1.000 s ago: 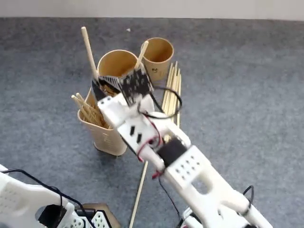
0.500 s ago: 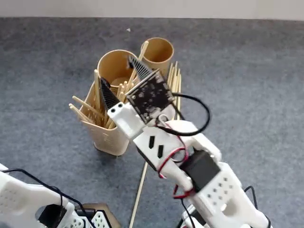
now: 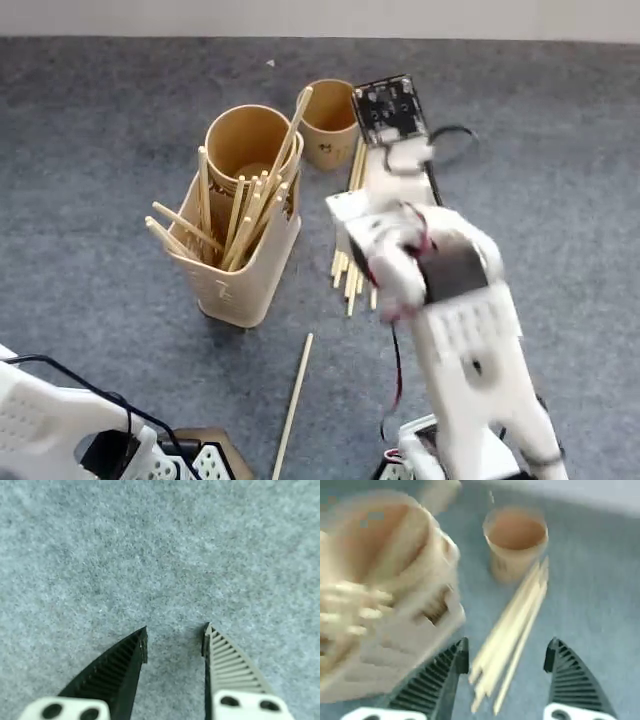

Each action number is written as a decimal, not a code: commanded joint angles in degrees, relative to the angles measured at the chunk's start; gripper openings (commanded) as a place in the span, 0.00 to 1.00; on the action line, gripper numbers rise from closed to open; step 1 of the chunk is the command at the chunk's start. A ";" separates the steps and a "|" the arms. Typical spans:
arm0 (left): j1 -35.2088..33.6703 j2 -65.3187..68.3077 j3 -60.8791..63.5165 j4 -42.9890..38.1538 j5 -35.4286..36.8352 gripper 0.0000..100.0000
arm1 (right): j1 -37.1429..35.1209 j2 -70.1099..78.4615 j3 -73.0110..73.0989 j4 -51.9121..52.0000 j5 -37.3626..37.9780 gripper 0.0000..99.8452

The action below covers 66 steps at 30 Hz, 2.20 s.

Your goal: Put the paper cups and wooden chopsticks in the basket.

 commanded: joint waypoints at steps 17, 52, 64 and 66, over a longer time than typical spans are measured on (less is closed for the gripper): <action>3.03 0.04 -0.40 -2.20 -0.35 0.21 | -15.78 7.25 27.12 -4.53 4.40 0.25; 3.03 0.04 -0.31 -2.20 -0.26 0.21 | -49.36 -24.48 39.52 22.11 42.64 0.25; 2.59 0.04 0.92 -2.29 -0.35 0.21 | -51.74 -7.52 34.07 6.20 44.04 0.25; 2.68 0.04 0.92 -2.29 -0.35 0.21 | -54.02 -4.97 34.59 6.11 44.04 0.25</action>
